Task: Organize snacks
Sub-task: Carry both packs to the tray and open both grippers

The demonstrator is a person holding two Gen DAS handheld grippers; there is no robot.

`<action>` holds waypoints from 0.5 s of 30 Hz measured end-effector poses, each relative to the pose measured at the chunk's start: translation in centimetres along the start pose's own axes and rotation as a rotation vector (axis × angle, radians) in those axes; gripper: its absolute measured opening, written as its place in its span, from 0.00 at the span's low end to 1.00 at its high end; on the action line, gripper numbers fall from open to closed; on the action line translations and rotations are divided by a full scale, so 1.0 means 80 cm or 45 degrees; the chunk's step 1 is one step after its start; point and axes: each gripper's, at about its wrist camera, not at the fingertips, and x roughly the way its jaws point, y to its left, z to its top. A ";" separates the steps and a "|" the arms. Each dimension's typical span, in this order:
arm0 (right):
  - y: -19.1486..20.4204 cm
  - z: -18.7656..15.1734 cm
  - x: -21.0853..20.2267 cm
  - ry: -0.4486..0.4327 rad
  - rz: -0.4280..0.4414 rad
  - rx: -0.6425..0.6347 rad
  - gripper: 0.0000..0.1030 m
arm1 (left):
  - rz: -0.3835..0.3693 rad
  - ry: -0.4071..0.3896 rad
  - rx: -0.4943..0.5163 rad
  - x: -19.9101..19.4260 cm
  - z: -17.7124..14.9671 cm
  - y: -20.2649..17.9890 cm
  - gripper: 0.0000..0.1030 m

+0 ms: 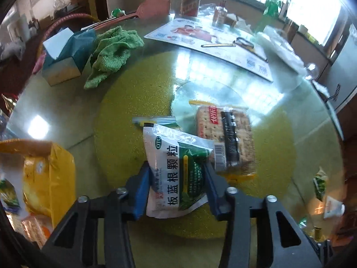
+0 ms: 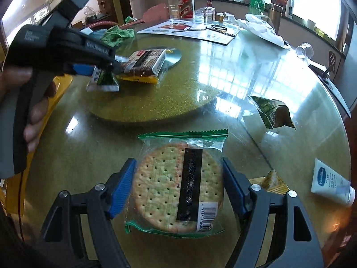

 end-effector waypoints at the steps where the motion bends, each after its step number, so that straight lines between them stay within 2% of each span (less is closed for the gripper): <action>1: 0.002 -0.001 0.000 -0.006 0.001 -0.017 0.73 | 0.004 0.005 0.020 -0.005 -0.006 -0.001 0.33; 3: 0.001 0.000 0.001 -0.013 0.013 -0.019 0.73 | -0.020 0.018 0.012 -0.017 -0.018 0.001 0.32; 5: 0.000 0.000 -0.001 -0.026 0.056 -0.011 0.73 | -0.102 0.078 -0.052 -0.034 -0.035 0.011 0.31; 6: -0.002 0.000 -0.004 -0.033 0.092 0.004 0.73 | -0.196 0.108 -0.109 -0.046 -0.048 0.023 0.31; 8: -0.007 0.003 -0.010 -0.039 0.234 0.059 0.73 | -0.312 0.148 -0.190 -0.063 -0.066 0.041 0.29; 9: -0.007 0.004 -0.015 -0.043 0.307 0.081 0.73 | -0.339 0.151 -0.199 -0.070 -0.070 0.045 0.29; 10: -0.005 0.005 -0.021 -0.053 0.359 0.094 0.73 | -0.359 0.144 -0.215 -0.082 -0.077 0.055 0.28; 12: 0.007 0.004 -0.039 -0.082 0.369 0.091 0.73 | -0.396 0.121 -0.259 -0.107 -0.089 0.075 0.28; 15: 0.031 -0.007 -0.077 -0.134 0.402 0.059 0.73 | -0.432 0.033 -0.284 -0.165 -0.124 0.106 0.28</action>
